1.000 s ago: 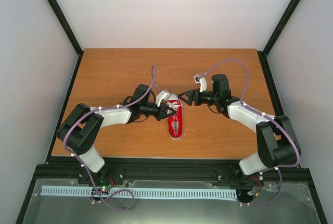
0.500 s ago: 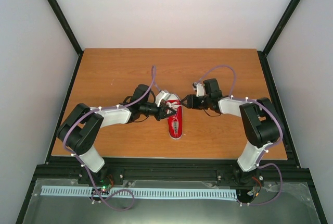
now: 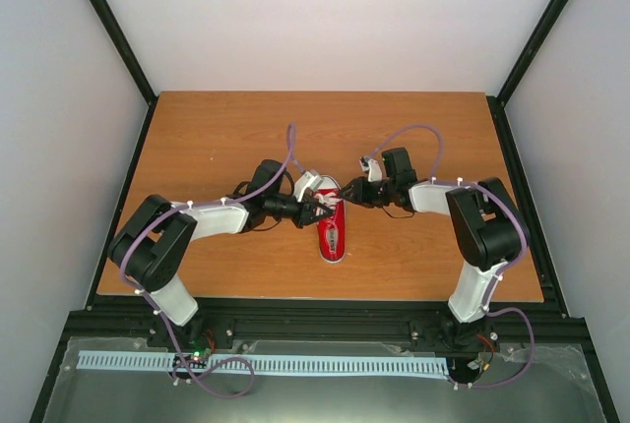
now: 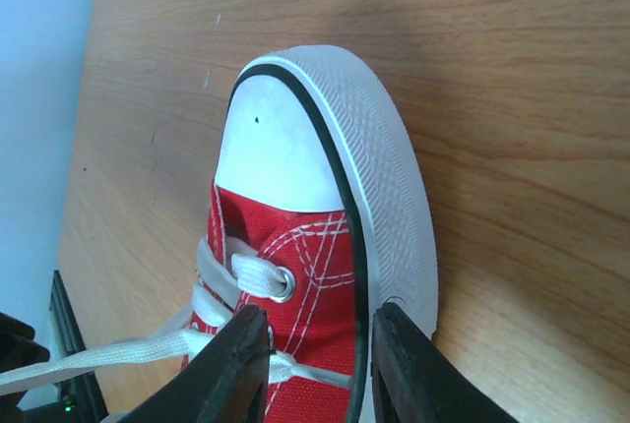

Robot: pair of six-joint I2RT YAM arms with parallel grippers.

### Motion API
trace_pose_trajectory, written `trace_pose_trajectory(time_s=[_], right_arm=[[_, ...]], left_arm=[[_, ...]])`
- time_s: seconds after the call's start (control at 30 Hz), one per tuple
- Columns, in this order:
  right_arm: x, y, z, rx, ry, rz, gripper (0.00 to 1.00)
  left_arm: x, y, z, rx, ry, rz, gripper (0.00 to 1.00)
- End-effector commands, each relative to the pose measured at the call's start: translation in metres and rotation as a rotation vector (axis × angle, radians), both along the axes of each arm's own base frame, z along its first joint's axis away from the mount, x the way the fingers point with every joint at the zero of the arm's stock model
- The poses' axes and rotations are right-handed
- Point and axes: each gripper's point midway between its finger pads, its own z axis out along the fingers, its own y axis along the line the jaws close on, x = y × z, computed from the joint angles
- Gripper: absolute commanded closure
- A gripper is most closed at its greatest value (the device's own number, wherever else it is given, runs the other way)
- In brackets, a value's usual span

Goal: Tie the shoes

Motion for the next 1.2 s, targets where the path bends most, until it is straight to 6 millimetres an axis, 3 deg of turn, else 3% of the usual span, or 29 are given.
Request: trace_pose_trajectory(time_s=[0.0,0.23,0.33,0.37,0.47,0.73,0.87,1.0,1.17], right_arm=[[-0.002,0.010,0.006,0.055,0.013,0.033,0.72],[-0.002,0.011,0.002,0.057,0.031,0.030,0.81],[-0.002,0.011,0.003,0.056,0.035,0.027,0.90],[-0.003,0.010,0.004,0.057,0.032,0.024,0.95],[-0.002,0.004,0.017,0.053,-0.002,0.000,0.97],[-0.009,-0.047,0.057,-0.053,-0.106,-0.130,0.97],[-0.022,-0.062,0.069,-0.106,-0.141,-0.159,0.97],[-0.029,-0.081,0.061,-0.178,-0.137,-0.247,0.97],[-0.035,-0.105,0.034,-0.265,-0.099,-0.362,0.97]], left_arm=[[0.004,-0.003,0.008,-0.019,-0.037,-0.030,0.99],[0.004,-0.003,0.007,-0.016,-0.036,-0.031,0.99],[0.005,-0.003,0.008,-0.015,-0.041,-0.027,0.99],[0.004,-0.003,0.007,-0.015,-0.040,-0.026,0.99],[0.006,-0.002,0.006,-0.009,-0.041,-0.018,0.99],[0.009,-0.001,0.006,-0.001,-0.046,0.000,0.99],[0.011,-0.002,0.007,-0.003,-0.044,0.005,0.99],[0.016,-0.003,0.007,0.001,-0.039,0.021,0.99],[0.019,-0.005,0.002,0.016,-0.025,0.023,0.99]])
